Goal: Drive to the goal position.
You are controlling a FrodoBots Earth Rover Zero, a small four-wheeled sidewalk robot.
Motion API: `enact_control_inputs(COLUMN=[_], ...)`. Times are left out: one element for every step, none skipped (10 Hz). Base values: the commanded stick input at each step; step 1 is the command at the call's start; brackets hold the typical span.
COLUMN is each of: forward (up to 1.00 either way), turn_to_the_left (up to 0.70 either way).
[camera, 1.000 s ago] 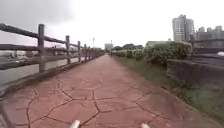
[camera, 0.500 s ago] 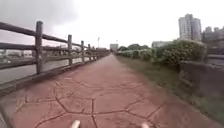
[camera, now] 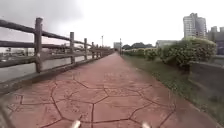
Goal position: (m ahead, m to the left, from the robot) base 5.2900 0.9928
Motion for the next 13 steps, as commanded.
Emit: enact_control_inputs(forward=[0.70,0.70,0.70,0.70,0.70,0.70,0.70,0.70,0.70,0.70,0.70,0.70,0.70], turn_to_the_left=[0.00,0.00,0.00,0.00,0.00,0.00,0.00,0.00,0.00,0.00,0.00,0.00,0.00])
